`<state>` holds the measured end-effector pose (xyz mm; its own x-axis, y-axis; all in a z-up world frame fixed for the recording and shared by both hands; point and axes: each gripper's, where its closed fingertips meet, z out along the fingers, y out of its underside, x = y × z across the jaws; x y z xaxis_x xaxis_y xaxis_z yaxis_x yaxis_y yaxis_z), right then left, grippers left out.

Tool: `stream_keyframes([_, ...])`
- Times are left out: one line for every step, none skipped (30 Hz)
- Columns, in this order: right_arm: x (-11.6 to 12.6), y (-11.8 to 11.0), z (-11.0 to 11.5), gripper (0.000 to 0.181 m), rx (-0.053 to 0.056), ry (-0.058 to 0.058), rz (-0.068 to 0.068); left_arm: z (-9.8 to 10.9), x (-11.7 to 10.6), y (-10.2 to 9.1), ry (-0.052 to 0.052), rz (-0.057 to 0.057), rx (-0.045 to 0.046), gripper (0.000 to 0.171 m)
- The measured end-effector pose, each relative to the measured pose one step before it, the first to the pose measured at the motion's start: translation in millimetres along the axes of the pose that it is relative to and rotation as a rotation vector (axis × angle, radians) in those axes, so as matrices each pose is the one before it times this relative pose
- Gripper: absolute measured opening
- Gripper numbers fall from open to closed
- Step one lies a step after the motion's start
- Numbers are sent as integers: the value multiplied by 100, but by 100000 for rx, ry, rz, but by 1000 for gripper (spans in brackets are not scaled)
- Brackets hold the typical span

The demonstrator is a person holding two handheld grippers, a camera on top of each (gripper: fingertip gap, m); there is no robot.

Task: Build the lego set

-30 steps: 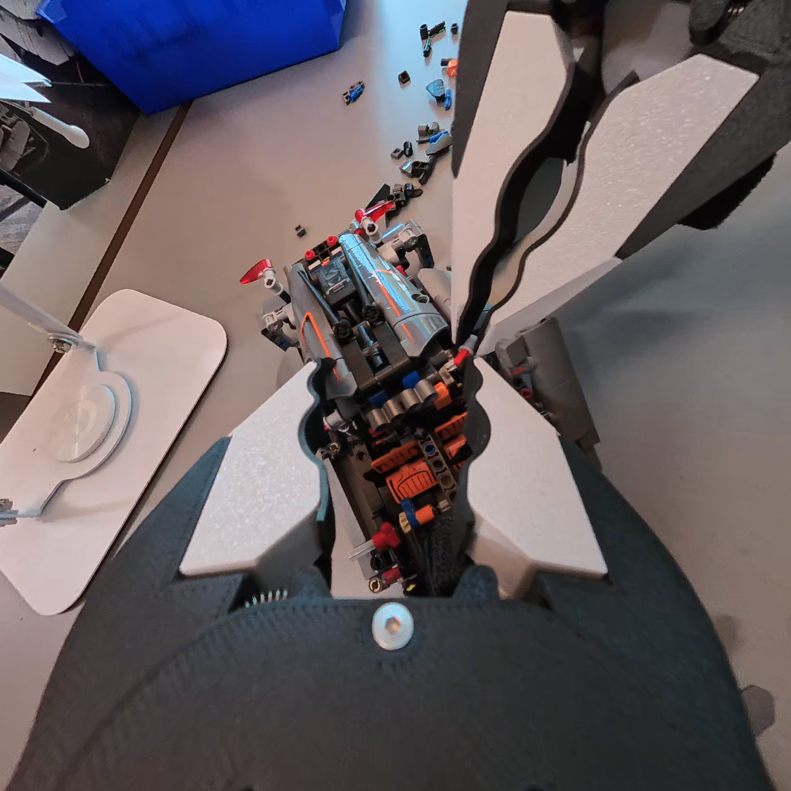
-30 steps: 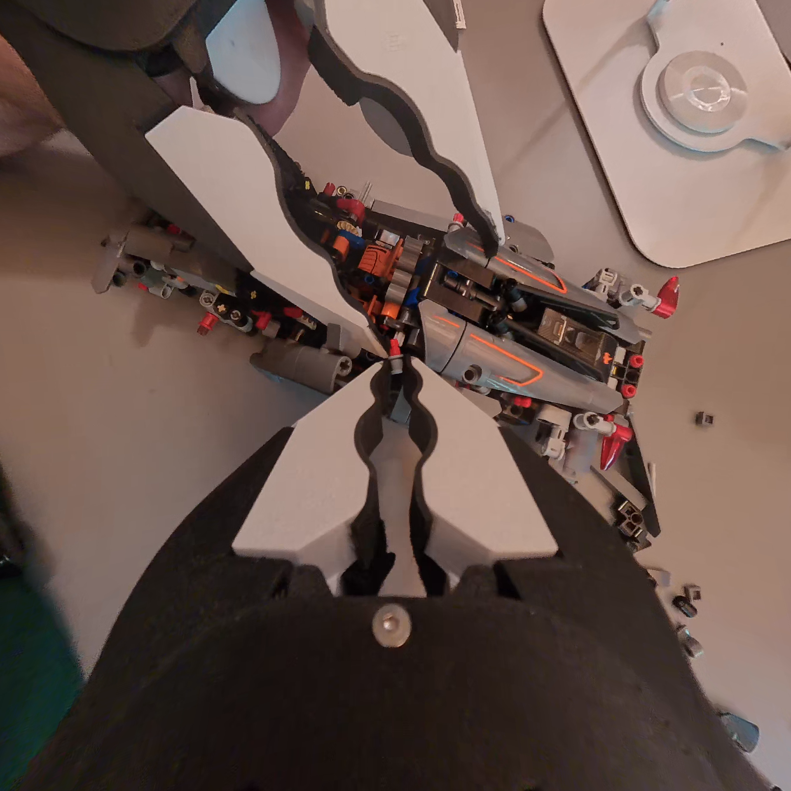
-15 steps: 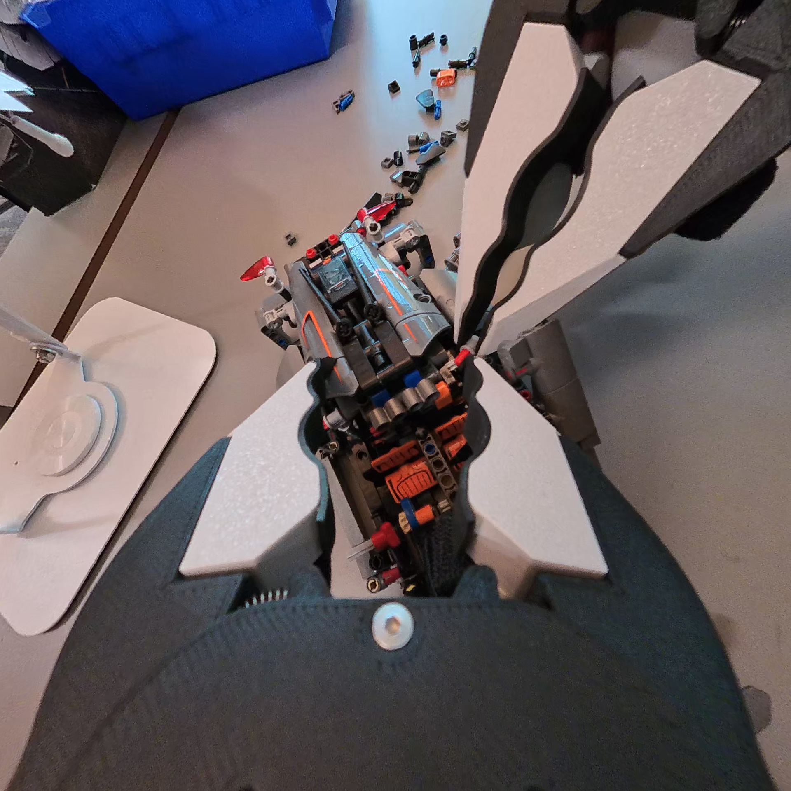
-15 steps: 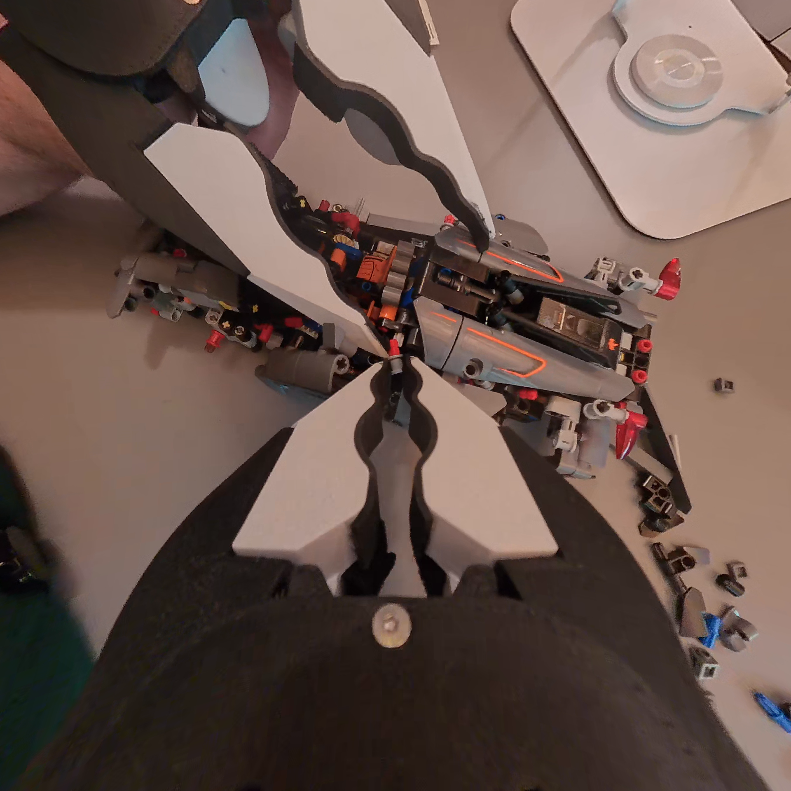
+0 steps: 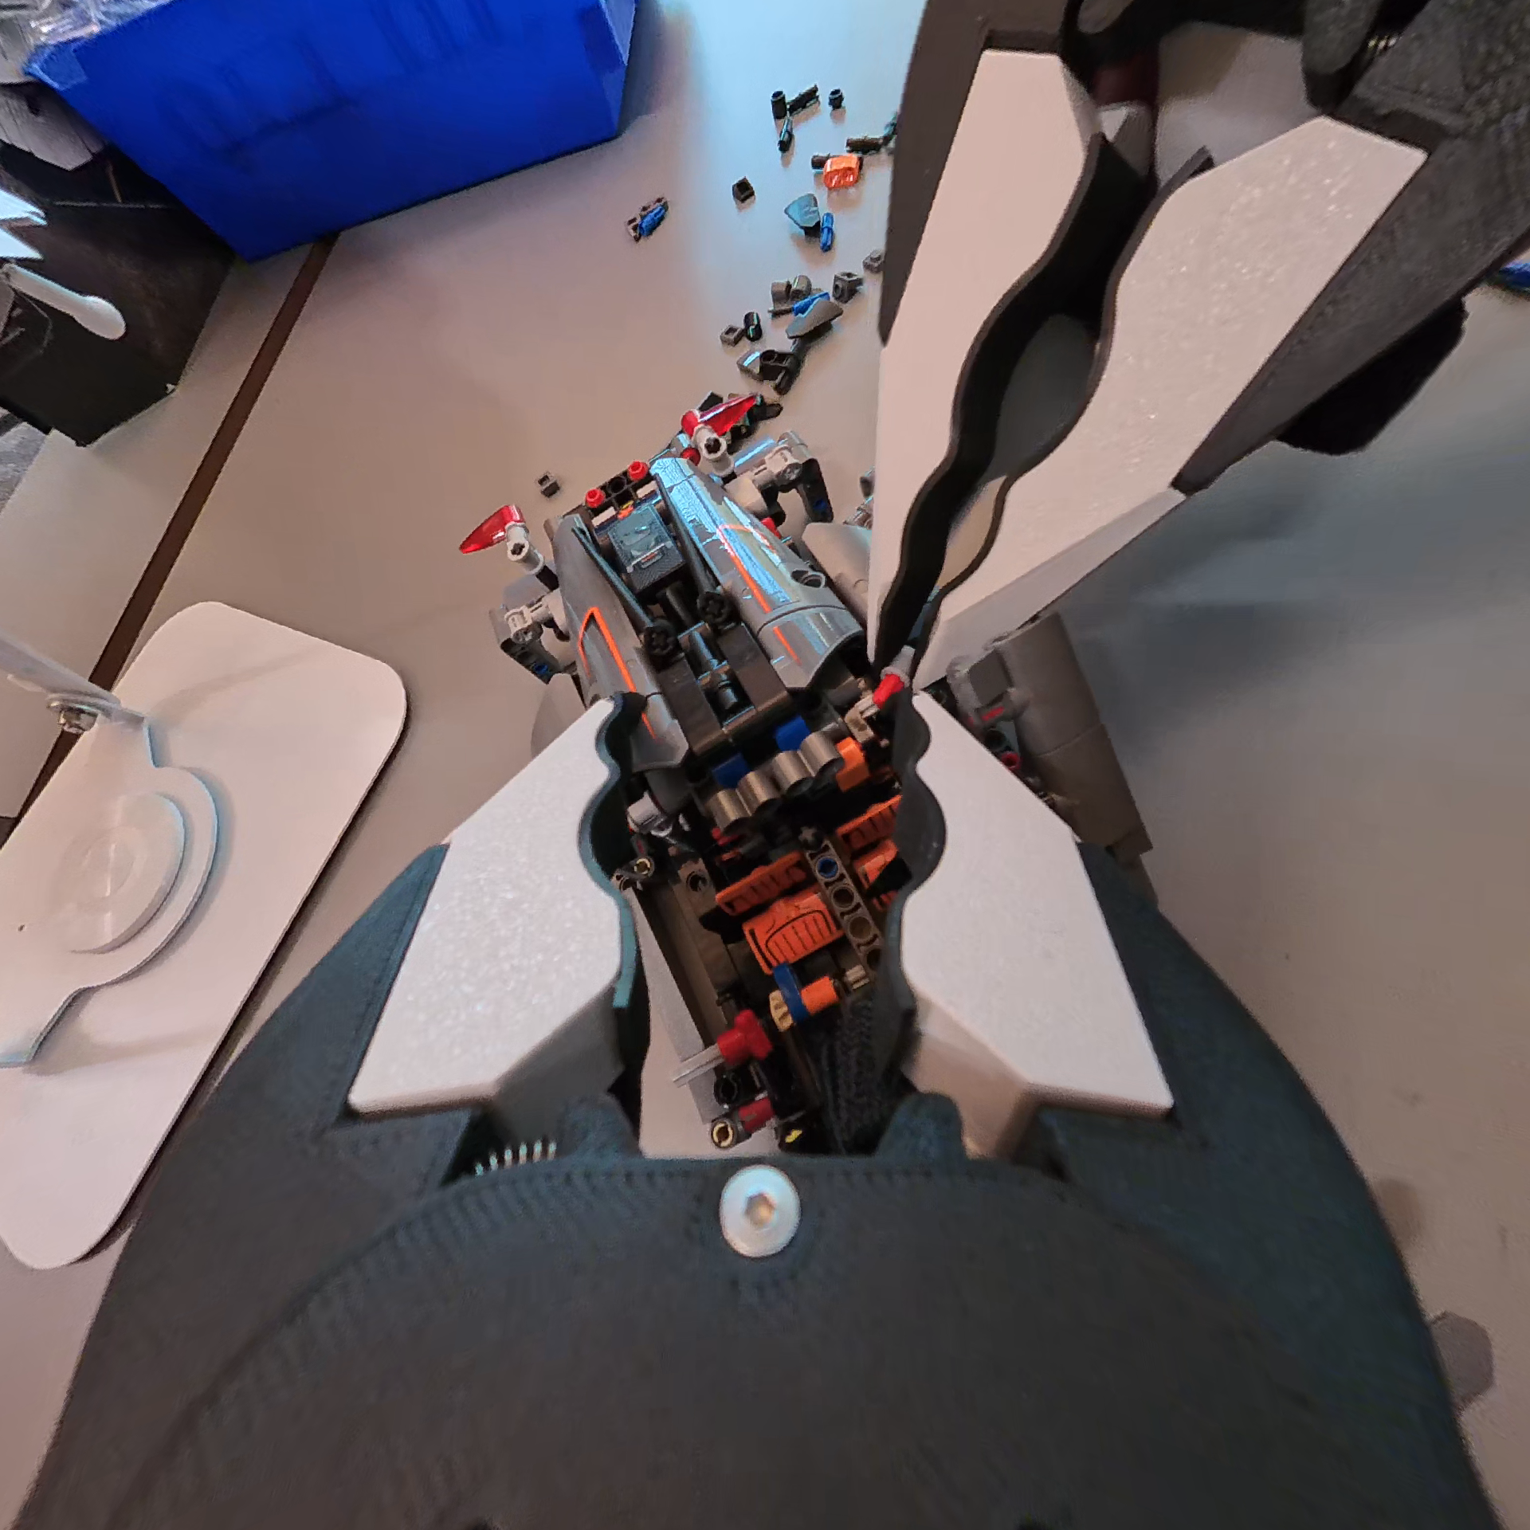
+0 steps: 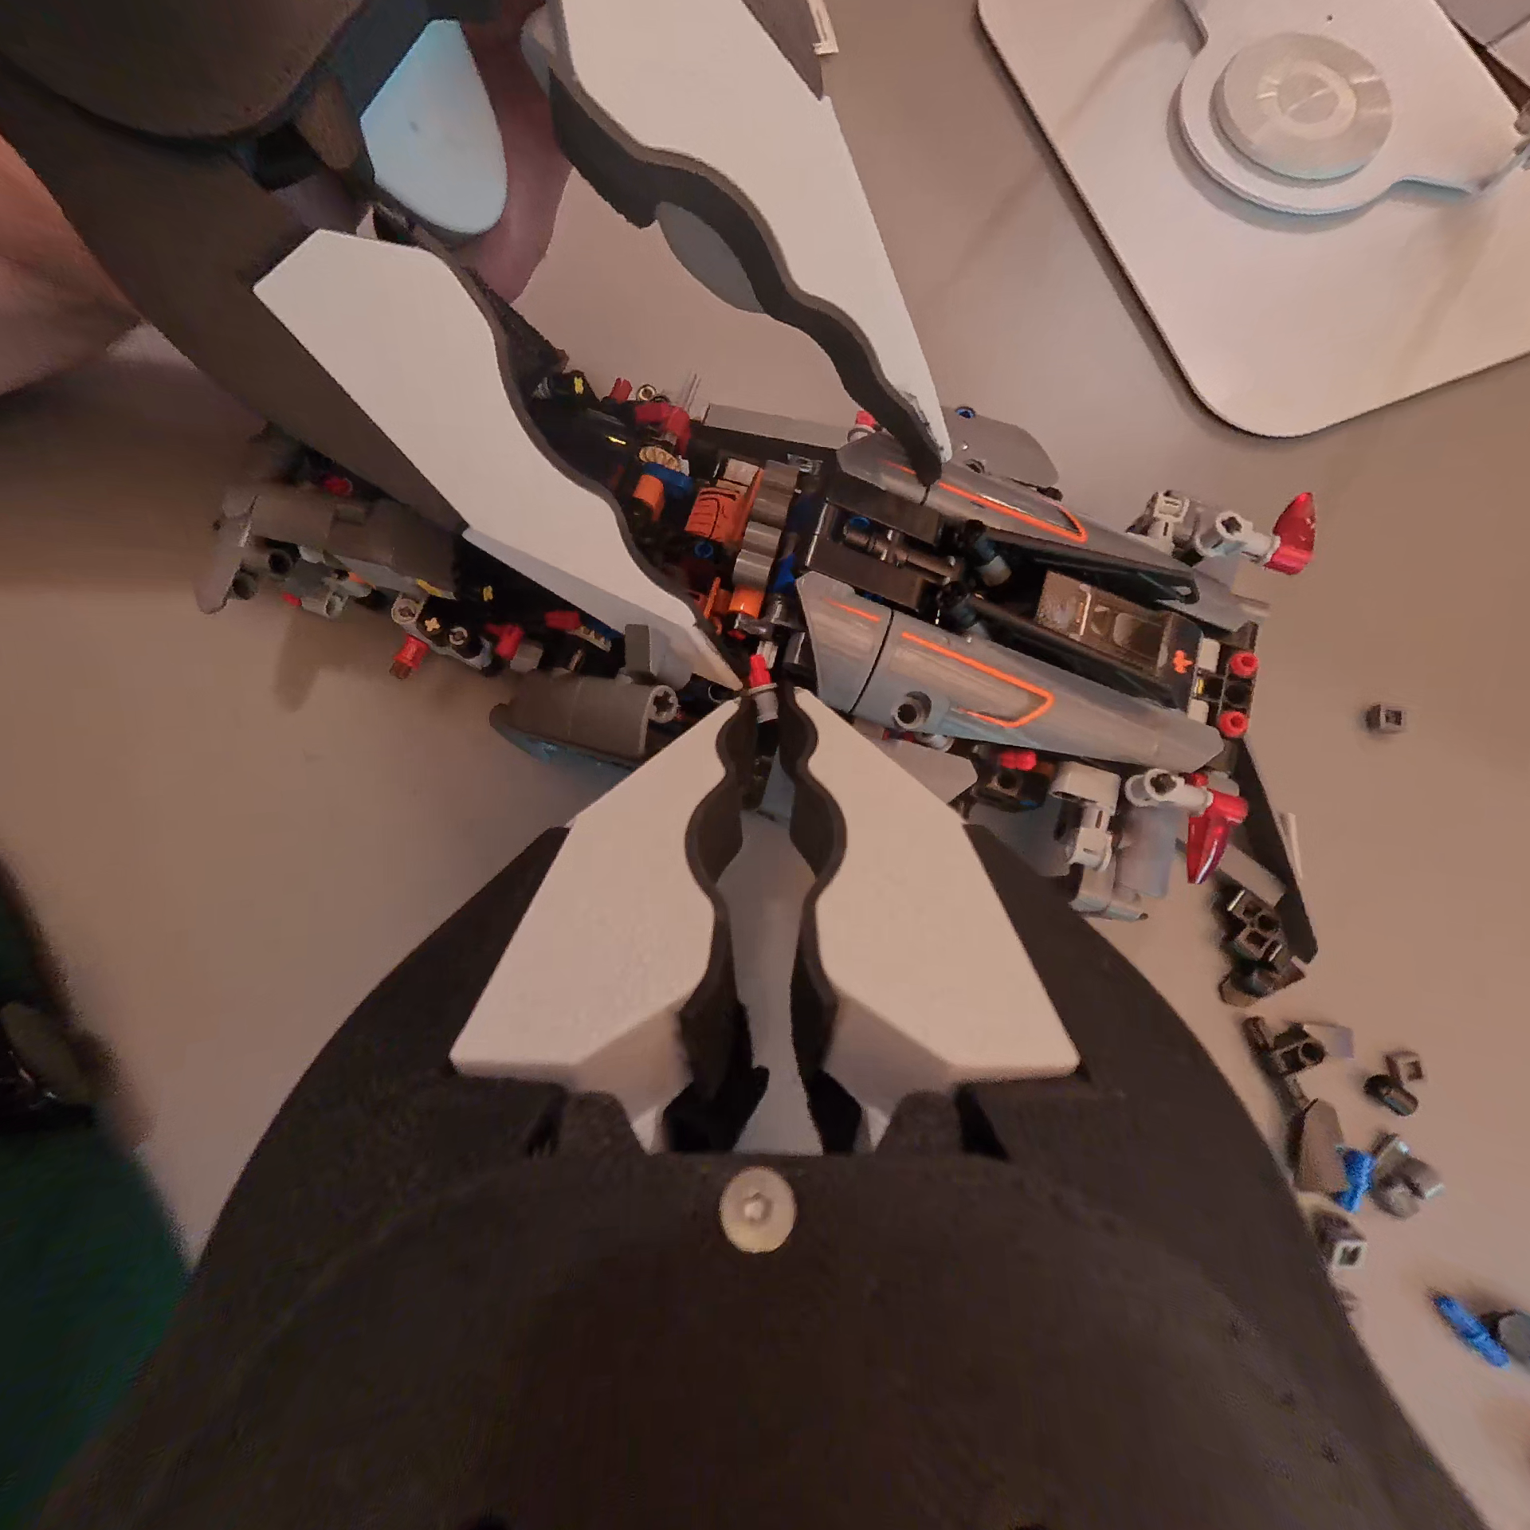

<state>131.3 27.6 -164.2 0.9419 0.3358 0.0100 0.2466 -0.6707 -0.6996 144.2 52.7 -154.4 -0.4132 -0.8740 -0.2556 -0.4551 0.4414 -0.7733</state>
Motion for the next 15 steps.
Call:
stream_keyframes([17, 69, -83, 3, 641, 857, 1955, 44, 55, -63, 356, -224, 230, 61])
stream_keyframes([25, 77, -82, 3, 692, 1138, 1651, 70, 46, -43, 278, -359, 100, 62])
stream_keyframes([10, 78, -82, 3, 659, 1137, 1207, 63, 68, -70, 319, 121, 152, 61])
stream_keyframes([-2, 90, -100, 3, 503, 989, 977, 61, 107, -92, 233, 663, 243, 61])
stream_keyframes([13, 59, -83, 3, 680, 753, 965, 78, 66, -71, -74, 571, -137, 61])
stream_keyframes([10, 41, -60, 3, 976, 735, 1254, 64, 37, -16, 81, -221, -398, 61])
stream_keyframes([13, 32, -47, 4, 1254, 733, 1471, 39, 28, -33, 48, -54, -18, 61])
stream_keyframes([-18, 24, -39, 3, 1042, 737, 1230, 17, 36, -25, 215, -106, 301, 61])
stream_keyframes([-18, 27, -50, 3, 609, 917, 773, 31, 20, 6, 384, -621, -47, 62])
stream_keyframes([-16, 20, -53, 3, 565, 1186, 607, 44, 22, 1, 266, -523, -204, 62])
stream_keyframes([-16, 34, -43, 3, 593, 1195, 203, 51, 32, -35, 134, -182, -42, 62])
stream_keyframes([-31, 42, -73, 2, 441, 475, 141, 48, 49, -30, 338, -507, 46, 63])
stream_keyframes([18, 55, -75, 2, 282, 216, 269, 76, 36, -32, 357, -600, -102, 63])
stream_keyframes([33, 46, -70, 3, 173, 495, 246, 80, 50, -59, 159, 56, -118, 63])
stream_keyframes([27, 55, -61, 3, 287, 496, -125, 56, 60, -47, 179, 288, 17, 63])
